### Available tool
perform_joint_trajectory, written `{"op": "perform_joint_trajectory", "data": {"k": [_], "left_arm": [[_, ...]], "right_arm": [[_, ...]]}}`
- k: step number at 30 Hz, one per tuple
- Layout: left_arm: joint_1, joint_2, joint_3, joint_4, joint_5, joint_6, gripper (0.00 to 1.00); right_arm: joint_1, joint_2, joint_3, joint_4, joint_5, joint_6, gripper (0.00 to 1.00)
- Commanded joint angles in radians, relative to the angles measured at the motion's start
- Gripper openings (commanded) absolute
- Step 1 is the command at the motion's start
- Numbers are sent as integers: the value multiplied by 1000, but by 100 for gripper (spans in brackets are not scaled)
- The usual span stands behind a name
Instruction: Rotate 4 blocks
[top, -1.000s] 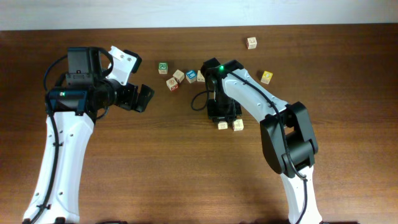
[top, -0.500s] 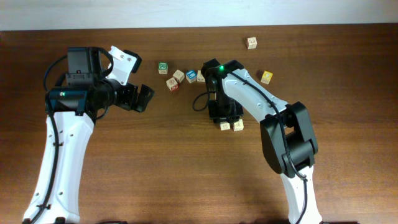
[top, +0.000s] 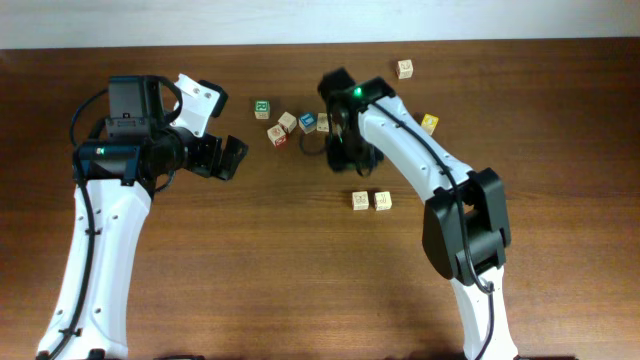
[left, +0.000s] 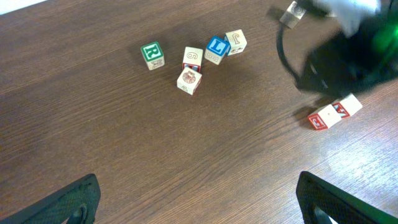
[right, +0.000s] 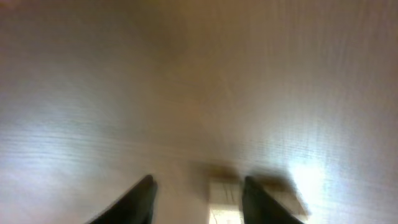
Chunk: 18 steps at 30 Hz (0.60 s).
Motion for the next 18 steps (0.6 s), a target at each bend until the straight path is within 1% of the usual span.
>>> {"op": "perform_joint_trajectory", "data": {"k": [1, 4, 8, 12, 18], "left_arm": [[5, 3, 22, 2, 15, -10, 99], [5, 3, 22, 2, 15, -10, 99], [5, 3, 22, 2, 15, -10, 99], [5, 3, 22, 2, 15, -10, 99], [5, 3, 22, 2, 15, -10, 99]], "right_arm": [[-2, 1, 49, 151, 33, 22, 48], [-2, 7, 34, 291, 101, 57, 48], [-2, 46, 31, 425, 167, 69, 48], [-2, 105, 31, 499, 176, 88, 48], [-2, 177, 31, 543, 177, 110, 48]]}}
